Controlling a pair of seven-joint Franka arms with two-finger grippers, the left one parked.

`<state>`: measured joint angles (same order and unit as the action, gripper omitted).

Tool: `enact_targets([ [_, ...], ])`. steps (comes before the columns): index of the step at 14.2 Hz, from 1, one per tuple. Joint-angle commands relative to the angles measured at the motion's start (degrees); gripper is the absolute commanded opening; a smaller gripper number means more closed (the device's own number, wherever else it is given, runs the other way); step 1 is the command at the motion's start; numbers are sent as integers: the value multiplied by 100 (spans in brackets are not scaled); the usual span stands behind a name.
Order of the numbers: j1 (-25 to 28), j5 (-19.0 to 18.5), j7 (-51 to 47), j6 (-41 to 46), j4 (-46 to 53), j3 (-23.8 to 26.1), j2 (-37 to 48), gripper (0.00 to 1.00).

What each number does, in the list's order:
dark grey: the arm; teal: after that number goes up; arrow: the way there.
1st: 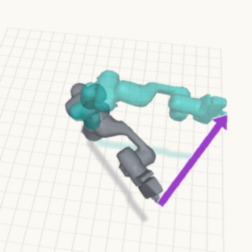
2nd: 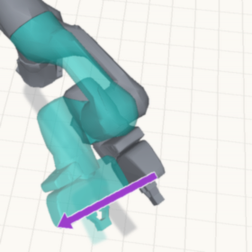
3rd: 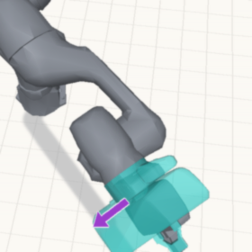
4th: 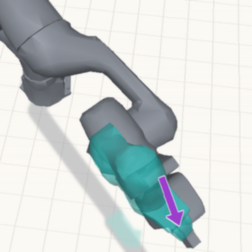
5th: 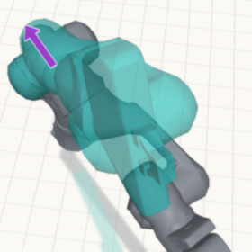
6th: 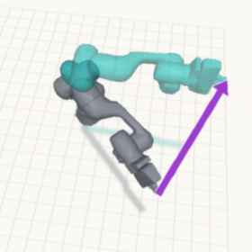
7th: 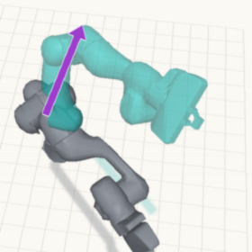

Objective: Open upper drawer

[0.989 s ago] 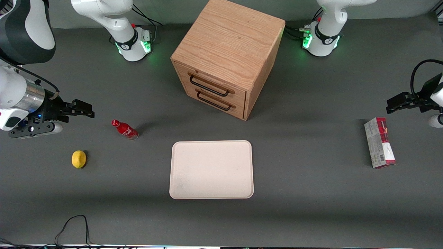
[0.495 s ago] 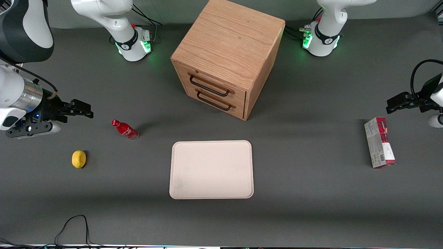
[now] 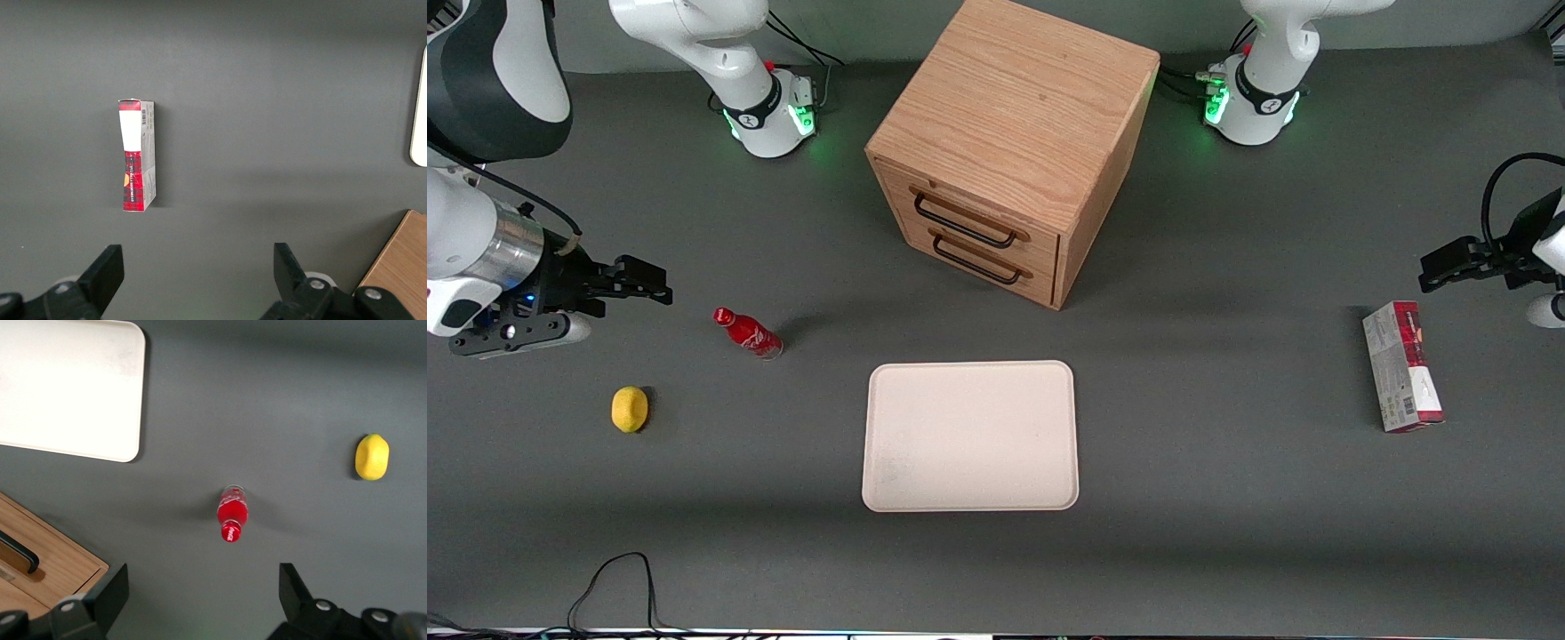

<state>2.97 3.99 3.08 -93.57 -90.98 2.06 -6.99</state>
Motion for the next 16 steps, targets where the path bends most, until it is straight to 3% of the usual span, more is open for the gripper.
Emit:
enact_targets([
  [1,431,50,-53,93,605,32,-354,100],
  [6,1258,41,113,93,783,32,-487,100],
  [10,1715,41,842,93,818,93,-479,100],
  [16,2392,-29,835,41,932,128,-935,100],
])
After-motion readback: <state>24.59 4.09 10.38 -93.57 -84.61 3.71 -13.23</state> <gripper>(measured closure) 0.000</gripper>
